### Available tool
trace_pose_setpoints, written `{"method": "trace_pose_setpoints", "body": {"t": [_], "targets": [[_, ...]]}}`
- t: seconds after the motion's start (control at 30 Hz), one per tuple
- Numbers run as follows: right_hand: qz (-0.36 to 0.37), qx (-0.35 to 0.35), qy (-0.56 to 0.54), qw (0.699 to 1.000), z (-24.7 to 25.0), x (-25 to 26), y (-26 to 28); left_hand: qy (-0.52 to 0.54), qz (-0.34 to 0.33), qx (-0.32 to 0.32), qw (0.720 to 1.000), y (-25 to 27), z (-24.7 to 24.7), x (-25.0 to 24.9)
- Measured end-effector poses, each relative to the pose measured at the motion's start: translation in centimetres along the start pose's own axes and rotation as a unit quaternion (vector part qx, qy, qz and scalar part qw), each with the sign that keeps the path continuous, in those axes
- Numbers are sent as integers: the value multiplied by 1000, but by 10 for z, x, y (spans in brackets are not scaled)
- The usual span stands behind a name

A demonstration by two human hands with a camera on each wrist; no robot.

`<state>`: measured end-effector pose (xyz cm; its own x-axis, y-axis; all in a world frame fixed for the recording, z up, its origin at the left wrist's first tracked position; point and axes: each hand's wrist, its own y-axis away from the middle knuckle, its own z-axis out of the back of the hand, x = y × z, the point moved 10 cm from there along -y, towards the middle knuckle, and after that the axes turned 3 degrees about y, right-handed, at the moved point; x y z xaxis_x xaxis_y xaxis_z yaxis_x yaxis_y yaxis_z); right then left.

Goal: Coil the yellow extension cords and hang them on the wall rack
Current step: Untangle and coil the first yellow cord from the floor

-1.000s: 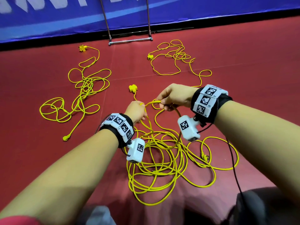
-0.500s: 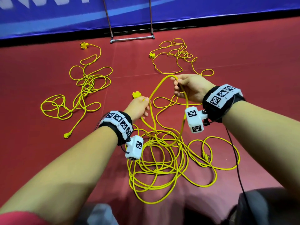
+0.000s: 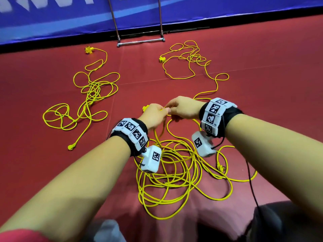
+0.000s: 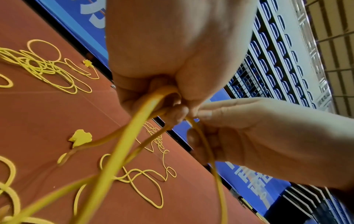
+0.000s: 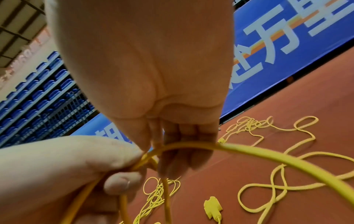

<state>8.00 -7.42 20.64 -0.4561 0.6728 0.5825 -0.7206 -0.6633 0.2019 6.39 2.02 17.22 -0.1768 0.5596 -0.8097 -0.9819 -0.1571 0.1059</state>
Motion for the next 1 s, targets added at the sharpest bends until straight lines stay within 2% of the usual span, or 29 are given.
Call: {"method": "trace_pose_setpoints", "body": {"t": [0.07,0.13,0.23,0.33,0.47,0.6,0.73,0.77,0.8,0.87,0.9,0.93,1.0], "targets": [[-2,-16,45,999,6,2,1,77,22,-29,996,-1,8,10],[8,-35,37,999,10,8,3,139,45,-50,988,-1,13,18],[52,-80,-104,990,23,21,5,180,81,-52,979,0,17,29],[52,-119,-283,950,40,20,6,232,117,-53,964,3,23,40],[65,-136,-454,878,49,22,5,275,91,-82,953,-1,35,33],[60,-142,-554,818,56,20,2,255,95,-98,957,3,38,33],[27,-187,-574,796,64,2,4,245,84,-95,961,3,35,30],[3,-212,-563,799,65,-10,3,244,82,-102,961,2,37,29],[-27,-245,-522,817,68,-23,4,240,82,-110,961,1,38,28],[-99,-319,-334,882,80,-49,10,211,87,-129,965,0,41,29],[-125,-330,-231,907,84,-55,14,193,92,-135,967,-1,40,29],[-139,-312,-148,928,83,-55,14,179,95,-136,970,-2,38,29],[-111,-220,-35,969,64,-41,8,165,87,-127,974,-4,30,24]]}}
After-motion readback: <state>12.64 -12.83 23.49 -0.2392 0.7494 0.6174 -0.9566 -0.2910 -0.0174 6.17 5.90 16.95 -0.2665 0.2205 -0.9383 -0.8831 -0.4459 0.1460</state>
